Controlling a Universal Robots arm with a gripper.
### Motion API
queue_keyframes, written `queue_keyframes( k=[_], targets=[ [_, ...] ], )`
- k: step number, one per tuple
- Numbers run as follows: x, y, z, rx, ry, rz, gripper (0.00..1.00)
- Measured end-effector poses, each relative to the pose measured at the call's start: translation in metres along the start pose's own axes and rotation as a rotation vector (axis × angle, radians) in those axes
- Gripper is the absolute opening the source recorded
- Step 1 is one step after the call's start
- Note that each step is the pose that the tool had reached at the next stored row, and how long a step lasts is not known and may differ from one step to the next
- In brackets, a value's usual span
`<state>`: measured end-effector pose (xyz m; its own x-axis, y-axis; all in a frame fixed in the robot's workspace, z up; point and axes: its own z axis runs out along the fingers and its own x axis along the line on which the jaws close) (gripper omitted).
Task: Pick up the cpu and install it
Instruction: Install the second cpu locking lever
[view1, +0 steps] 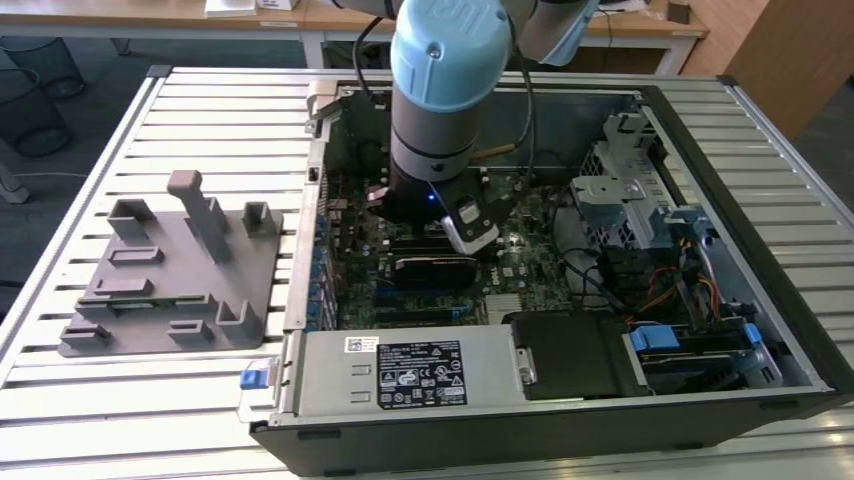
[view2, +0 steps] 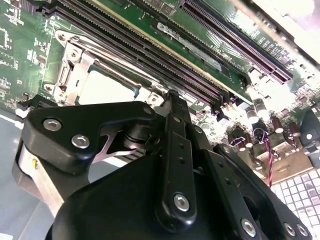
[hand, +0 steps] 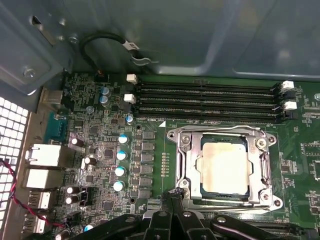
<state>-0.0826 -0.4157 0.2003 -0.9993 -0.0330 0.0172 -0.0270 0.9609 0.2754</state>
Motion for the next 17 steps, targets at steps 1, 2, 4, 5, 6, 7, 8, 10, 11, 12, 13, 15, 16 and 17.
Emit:
queue_keyframes(
  k=[1, 2, 4, 5, 6, 7, 8, 10, 11, 12, 13, 15, 16, 17],
  targets=[
    [0.0000, 0.0001, 0.0000, -0.0002, -0.0001, 0.000, 0.11],
    [0.0000, 0.0001, 0.0000, -0.0003, -0.0002, 0.000, 0.11],
    [0.0000, 0.0007, -0.0004, 0.0002, 0.0000, 0.000, 0.11],
    [0.0001, 0.0010, -0.0007, 0.0001, -0.0003, 0.000, 0.11],
    [0.0001, 0.0014, -0.0013, 0.0002, -0.0009, 0.000, 0.11],
    [0.0001, 0.0018, -0.0023, 0.0002, -0.0014, 0.000, 0.11],
    [0.0001, 0.0025, -0.0037, 0.0001, -0.0019, 0.000, 0.11],
    [0.0002, 0.0058, -0.0140, 0.0000, -0.0022, -0.001, 0.11],
    [0.0003, 0.0066, -0.0166, 0.0001, -0.0022, -0.001, 0.11],
    [0.0003, 0.0071, -0.0186, 0.0001, -0.0021, -0.001, 0.11],
    [0.0003, 0.0077, -0.0206, 0.0001, -0.0021, -0.001, 0.11],
    [0.0004, 0.0091, -0.0254, 0.0001, -0.0022, -0.001, 0.11],
    [0.0005, 0.0099, -0.0284, 0.0001, -0.0021, -0.001, 0.11],
    [0.0005, 0.0109, -0.0315, 0.0001, -0.0021, -0.001, 0.11]
  ],
)
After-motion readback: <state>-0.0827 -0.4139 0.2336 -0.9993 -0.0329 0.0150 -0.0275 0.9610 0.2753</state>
